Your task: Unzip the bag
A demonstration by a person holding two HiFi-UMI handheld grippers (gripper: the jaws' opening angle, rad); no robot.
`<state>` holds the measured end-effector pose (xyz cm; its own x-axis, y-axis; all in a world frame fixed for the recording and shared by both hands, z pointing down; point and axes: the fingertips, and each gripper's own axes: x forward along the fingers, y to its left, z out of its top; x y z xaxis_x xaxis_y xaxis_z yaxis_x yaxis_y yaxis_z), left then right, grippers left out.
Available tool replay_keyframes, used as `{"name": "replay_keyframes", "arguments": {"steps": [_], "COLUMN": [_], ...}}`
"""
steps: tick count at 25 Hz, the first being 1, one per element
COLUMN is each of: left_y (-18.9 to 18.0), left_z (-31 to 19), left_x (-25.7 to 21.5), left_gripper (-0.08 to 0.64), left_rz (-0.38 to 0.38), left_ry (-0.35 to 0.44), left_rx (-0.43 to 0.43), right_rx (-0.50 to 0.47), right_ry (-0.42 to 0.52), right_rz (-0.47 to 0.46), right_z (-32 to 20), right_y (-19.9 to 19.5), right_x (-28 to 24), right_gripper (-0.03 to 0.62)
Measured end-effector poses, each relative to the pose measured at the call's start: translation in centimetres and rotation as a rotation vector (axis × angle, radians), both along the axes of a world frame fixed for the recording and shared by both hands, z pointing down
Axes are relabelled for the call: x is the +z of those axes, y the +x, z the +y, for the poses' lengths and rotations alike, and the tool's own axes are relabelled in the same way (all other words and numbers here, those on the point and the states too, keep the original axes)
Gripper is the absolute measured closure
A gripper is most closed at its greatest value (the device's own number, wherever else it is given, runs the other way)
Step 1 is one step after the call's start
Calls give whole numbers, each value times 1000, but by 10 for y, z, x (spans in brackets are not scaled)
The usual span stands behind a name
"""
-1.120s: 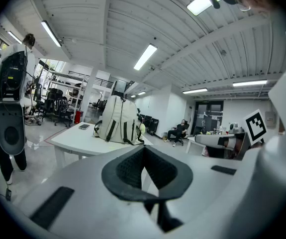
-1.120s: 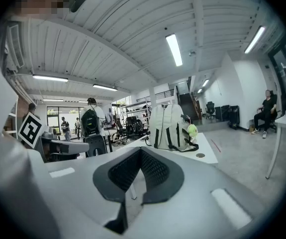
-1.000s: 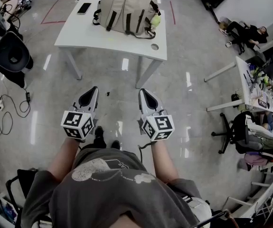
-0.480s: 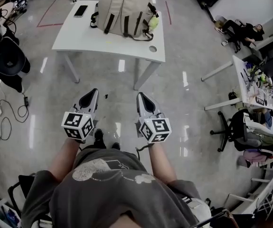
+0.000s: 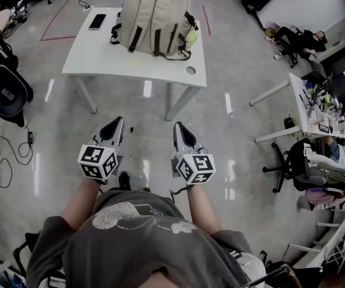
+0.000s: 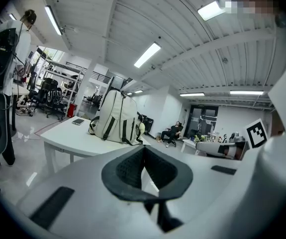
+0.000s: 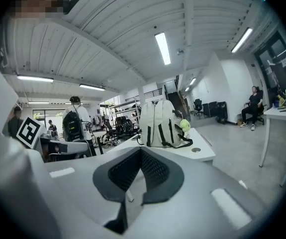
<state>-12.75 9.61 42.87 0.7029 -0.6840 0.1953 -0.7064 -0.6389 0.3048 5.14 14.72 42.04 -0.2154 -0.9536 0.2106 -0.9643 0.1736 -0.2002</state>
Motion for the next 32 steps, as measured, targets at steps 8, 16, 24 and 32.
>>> {"name": "replay_keyframes", "arguments": {"steps": [8,16,24,32], "left_y": [-15,-22,-5,22], "left_z": [-29,-53,-79,-153], "left_x": [12,20,31,37], "left_gripper": [554,554,554,554], "left_rz": [17,19,-1,-24], "left_ry": [-14,-41,-31,-47], "left_rx": [28,57,66,28], "right_rx": [17,27,37,-4], "right_ry": [-30,-61,-71,-60], "right_rz": [-12,-4,-20,-48], "right_z": [-36,-57,-94,-187], "right_y": [-24,-36,-13,18], "right_x": [18,30,45,49], "right_gripper": [592,592,592,592]}}
